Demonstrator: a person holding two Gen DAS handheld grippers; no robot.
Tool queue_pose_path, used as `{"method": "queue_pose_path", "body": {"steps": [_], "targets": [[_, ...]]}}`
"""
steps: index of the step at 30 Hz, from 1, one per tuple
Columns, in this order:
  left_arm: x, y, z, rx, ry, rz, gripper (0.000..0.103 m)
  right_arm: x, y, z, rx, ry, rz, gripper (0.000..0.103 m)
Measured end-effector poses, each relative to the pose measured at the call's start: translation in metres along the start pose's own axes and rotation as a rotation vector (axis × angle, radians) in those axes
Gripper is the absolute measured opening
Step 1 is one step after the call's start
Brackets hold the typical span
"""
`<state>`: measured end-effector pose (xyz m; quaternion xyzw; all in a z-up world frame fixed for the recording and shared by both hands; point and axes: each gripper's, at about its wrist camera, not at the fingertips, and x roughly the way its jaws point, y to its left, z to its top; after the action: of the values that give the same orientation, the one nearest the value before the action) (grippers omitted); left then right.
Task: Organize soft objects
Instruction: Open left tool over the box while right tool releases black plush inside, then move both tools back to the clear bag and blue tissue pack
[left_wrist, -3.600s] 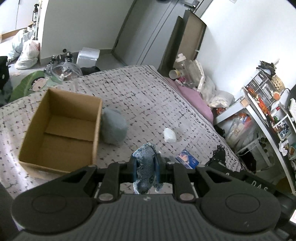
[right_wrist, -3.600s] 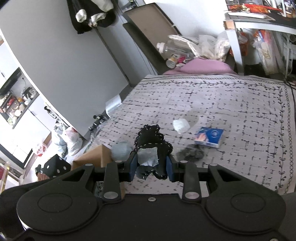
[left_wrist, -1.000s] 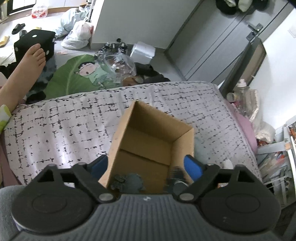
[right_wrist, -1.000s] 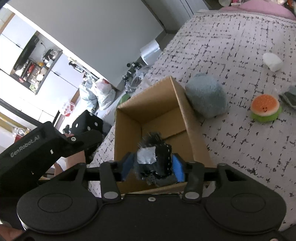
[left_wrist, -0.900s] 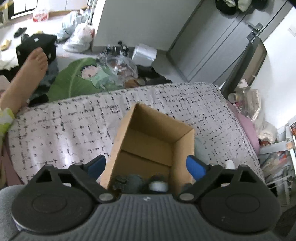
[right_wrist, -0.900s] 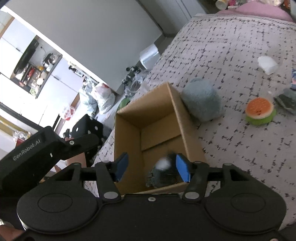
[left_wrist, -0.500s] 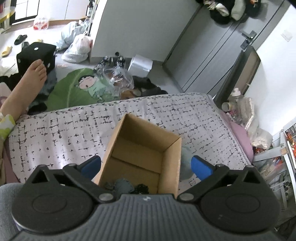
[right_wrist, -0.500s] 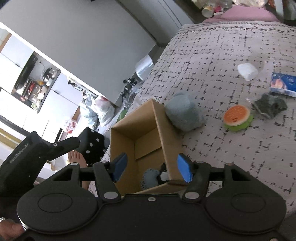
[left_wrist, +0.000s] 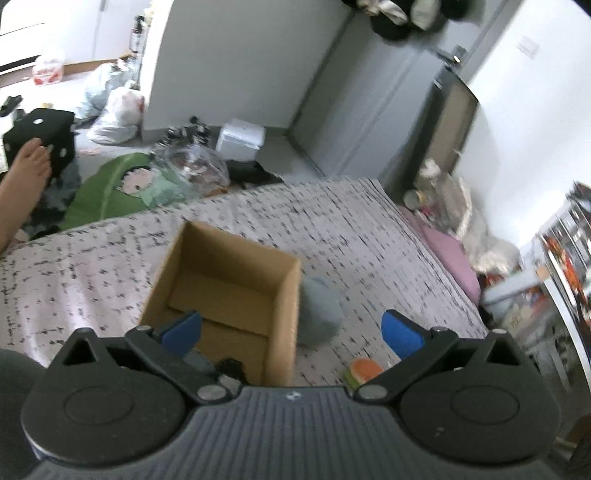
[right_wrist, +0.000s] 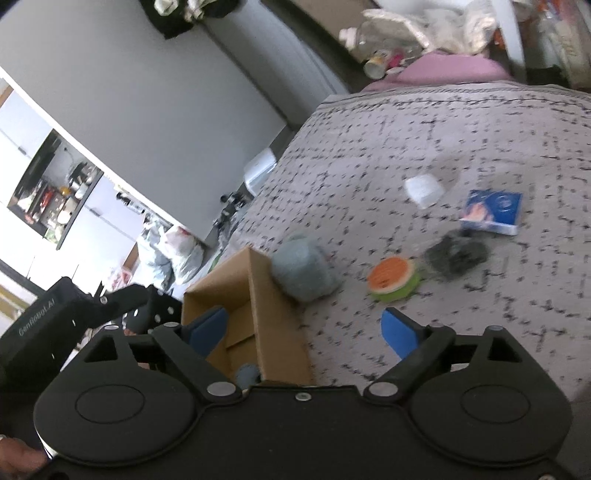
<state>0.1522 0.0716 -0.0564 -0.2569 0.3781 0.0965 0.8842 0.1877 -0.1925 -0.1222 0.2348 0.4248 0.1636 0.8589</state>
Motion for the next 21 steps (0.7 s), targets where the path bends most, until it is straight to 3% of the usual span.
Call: {"method": "queue_pose_path", "body": {"steps": [12,21], "targets": [[0.005,-0.043,-0.019,0.124,0.046,-0.006,0.103,-0.031,-0.058,0.014,0.065,-0.05,-0.043,0.094],[0.015,-0.072,-0.032,0.159,0.099,-0.004,0.103,-0.045,-0.094,0.02,0.098,-0.071,-0.073,0.094]]}}
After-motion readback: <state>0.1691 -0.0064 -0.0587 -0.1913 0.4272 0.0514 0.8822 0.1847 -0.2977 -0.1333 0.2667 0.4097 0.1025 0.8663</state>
